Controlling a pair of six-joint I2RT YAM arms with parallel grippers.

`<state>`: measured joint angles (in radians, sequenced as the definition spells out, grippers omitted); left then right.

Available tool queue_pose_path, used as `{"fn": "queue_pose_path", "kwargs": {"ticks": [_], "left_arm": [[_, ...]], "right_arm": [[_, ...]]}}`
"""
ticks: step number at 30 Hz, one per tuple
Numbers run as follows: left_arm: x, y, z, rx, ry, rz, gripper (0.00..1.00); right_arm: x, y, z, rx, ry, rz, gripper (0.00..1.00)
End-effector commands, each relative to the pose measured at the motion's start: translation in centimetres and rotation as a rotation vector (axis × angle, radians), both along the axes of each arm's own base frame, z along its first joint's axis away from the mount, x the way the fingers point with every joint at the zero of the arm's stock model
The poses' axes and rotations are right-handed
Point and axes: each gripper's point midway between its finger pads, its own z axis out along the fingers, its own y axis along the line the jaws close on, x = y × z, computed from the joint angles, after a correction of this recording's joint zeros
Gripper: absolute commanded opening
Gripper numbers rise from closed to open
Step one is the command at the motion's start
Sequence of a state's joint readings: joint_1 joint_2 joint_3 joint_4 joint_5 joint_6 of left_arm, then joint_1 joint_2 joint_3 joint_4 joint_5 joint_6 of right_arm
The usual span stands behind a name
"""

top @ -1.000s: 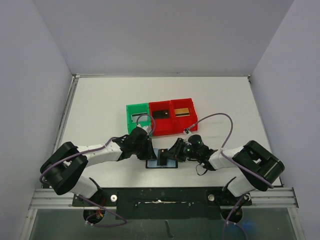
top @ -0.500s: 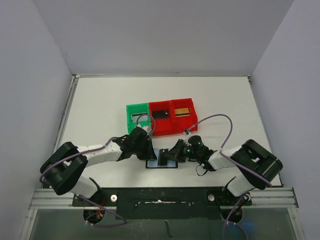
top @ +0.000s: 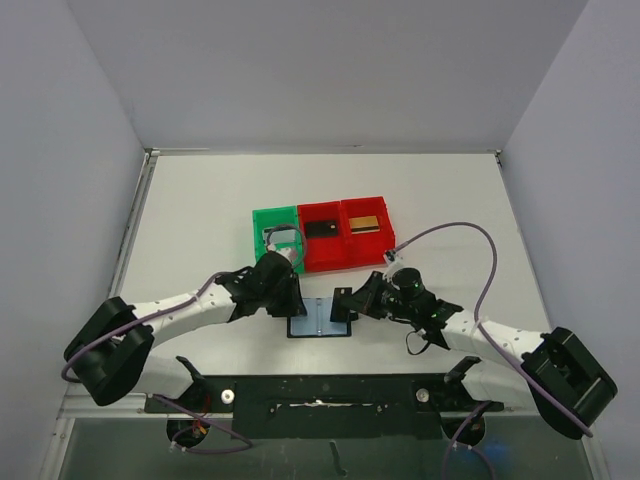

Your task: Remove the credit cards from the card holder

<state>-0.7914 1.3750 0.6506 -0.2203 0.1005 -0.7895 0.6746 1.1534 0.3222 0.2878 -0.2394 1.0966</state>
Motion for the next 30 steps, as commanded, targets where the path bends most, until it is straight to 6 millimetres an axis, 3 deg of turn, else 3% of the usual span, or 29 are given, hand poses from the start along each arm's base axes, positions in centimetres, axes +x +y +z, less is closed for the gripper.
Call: {"fn": "queue_pose_path", "kwargs": {"ticks": [1, 4, 10, 18, 21, 25, 30], "left_arm": [[2.5, -1.0, 5.6, -0.054, -0.155, -0.004, 0.24], [3.3, -0.4, 7.7, -0.041, -0.215, 0.007, 0.29], [5.2, 3.0, 11.7, 0.010, -0.328, 0.045, 0.40], [9.1, 11.6, 15.6, 0.115, -0.444, 0.204, 0.52], [10.1, 14.8, 15.9, 0.167, -0.481, 0.274, 0.54], [10.6, 18.0, 14.7, 0.259, -0.516, 0.330, 0.55], [10.4, 18.6, 13.5, 0.254, -0.540, 0.378, 0.60]], "right_arm": [[1.7, -0.5, 3.2, -0.011, -0.146, -0.027, 0.00], [2.4, -1.0, 4.7, -0.020, -0.228, -0.051, 0.00], [3.3, -2.5, 7.5, -0.055, -0.403, -0.095, 0.00], [4.4, -4.4, 9.9, -0.171, -0.616, -0.147, 0.00], [4.8, -4.5, 10.4, -0.252, -0.708, -0.104, 0.00], [5.9, -4.9, 11.3, -0.407, -0.818, -0.056, 0.00], [8.0, -4.7, 13.9, -0.522, -0.940, -0.039, 0.00]]}}
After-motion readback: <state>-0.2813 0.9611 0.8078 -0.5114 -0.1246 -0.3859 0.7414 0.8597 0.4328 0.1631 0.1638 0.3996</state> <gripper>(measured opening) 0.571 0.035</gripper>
